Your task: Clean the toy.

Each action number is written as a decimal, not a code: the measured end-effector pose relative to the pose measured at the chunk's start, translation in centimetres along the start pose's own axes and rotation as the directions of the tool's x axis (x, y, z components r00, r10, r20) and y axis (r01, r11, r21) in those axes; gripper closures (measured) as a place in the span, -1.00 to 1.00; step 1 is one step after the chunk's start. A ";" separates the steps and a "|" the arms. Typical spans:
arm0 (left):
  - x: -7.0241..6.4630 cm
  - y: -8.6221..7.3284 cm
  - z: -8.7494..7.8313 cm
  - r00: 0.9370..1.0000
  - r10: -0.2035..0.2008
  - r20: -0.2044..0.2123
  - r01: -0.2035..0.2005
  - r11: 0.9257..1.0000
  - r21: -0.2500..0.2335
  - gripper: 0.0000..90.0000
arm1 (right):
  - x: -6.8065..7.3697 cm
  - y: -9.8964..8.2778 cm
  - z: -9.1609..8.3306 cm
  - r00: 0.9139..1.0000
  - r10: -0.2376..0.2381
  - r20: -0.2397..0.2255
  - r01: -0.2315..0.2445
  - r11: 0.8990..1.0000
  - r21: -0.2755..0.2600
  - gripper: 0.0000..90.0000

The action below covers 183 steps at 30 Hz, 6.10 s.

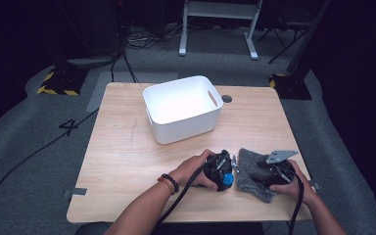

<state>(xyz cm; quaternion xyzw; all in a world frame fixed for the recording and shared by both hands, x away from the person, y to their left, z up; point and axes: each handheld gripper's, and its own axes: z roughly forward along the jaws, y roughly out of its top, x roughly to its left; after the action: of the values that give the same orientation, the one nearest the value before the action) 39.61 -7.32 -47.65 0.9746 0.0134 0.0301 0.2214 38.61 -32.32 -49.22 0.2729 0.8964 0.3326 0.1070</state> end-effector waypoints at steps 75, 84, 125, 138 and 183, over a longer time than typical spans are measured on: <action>-1.9 -10.4 -11.4 0.986 -0.166 -0.028 0.119 0.804 -0.583 -0.43 | 0.4 0.7 -0.2 0.999 0.031 -0.021 -0.030 0.998 0.048 0.35; -1.8 -10.3 -11.4 0.985 -0.169 -0.027 0.119 0.791 -0.601 -0.43 | 0.3 0.6 -0.1 0.999 0.030 -0.029 -0.030 1.000 0.008 0.64; -1.1 -8.0 -11.6 0.993 -0.114 -0.008 0.078 0.732 -0.677 -0.43 | 6.4 10.5 -0.7 0.938 -0.199 -0.285 0.044 0.881 -0.470 0.67; -1.0 -7.1 -11.1 0.994 -0.109 -0.011 0.073 0.726 -0.684 -0.43 | 6.7 9.9 0.4 0.941 -0.192 -0.279 0.055 0.900 -0.433 0.67; -0.7 -9.0 -12.4 0.991 -0.130 -0.032 0.067 0.690 -0.720 -0.43 | 4.8 7.2 0.8 0.967 -0.175 -0.186 0.106 0.937 -0.332 0.68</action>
<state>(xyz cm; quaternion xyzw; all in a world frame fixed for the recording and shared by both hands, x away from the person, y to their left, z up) 38.04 6.08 -40.38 0.8068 0.0619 0.0604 0.5844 37.98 -24.66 -45.18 0.1498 0.8541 0.4921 0.0769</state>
